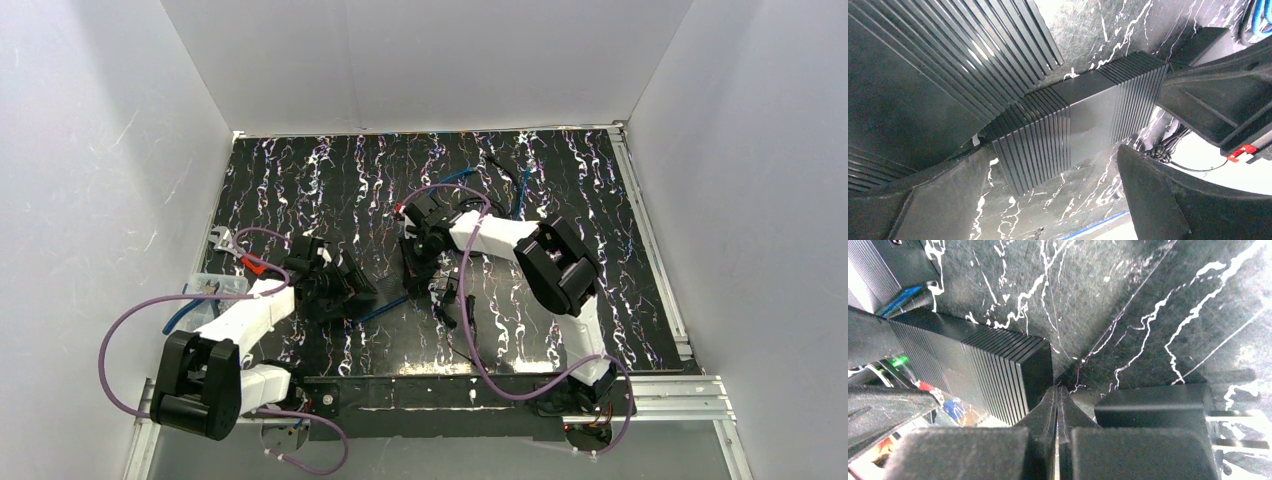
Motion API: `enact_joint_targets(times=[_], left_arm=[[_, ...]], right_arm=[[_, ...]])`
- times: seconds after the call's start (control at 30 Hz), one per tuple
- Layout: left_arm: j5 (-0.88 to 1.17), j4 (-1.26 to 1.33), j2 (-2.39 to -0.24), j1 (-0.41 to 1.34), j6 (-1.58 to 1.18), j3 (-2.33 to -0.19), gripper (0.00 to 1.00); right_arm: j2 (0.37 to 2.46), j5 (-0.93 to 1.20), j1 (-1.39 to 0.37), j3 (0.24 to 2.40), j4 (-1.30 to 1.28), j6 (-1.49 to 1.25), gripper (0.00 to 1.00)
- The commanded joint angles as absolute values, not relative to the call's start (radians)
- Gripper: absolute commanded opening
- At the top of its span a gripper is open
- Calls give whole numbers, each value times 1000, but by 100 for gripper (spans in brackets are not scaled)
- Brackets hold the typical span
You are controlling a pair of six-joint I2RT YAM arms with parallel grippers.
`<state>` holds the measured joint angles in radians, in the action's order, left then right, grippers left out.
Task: Insert the plug into the switch port
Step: Adjust the switch port at the center of the board.
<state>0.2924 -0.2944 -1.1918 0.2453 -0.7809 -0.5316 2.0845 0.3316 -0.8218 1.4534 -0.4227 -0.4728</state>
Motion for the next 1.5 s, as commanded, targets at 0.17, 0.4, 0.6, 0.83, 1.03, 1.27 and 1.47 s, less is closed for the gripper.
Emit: enact_joint_targets(times=[0.17,0.4,0.6,0.83,1.03,1.27,1.47], left_arm=[[249,-325,-1249,241,-715,-587,98],[213,-362,-1250,241,-699,-604,98],[182,-403,-1257,241,-692,-630,98],[137,-462,-1266,242,-676,-680,98],[117,-480,-1281,241,-668,-712,98],[139,-477,-1312,241,-663,-729,98],[143,-477,-1320,242,-659,-724,98]], right_arm=[[1990,322,-881,1319,-371,-507,1],[1933,303,-922,1230,-341,-532,1],[1917,308,-949,1191,-316,-555,1],[1893,303,-971,1157,-302,-567,1],[1879,290,-972,1145,-293,-551,1],[1888,268,-972,1176,-313,-533,1],[1869,177,-972,1190,-385,-489,1]])
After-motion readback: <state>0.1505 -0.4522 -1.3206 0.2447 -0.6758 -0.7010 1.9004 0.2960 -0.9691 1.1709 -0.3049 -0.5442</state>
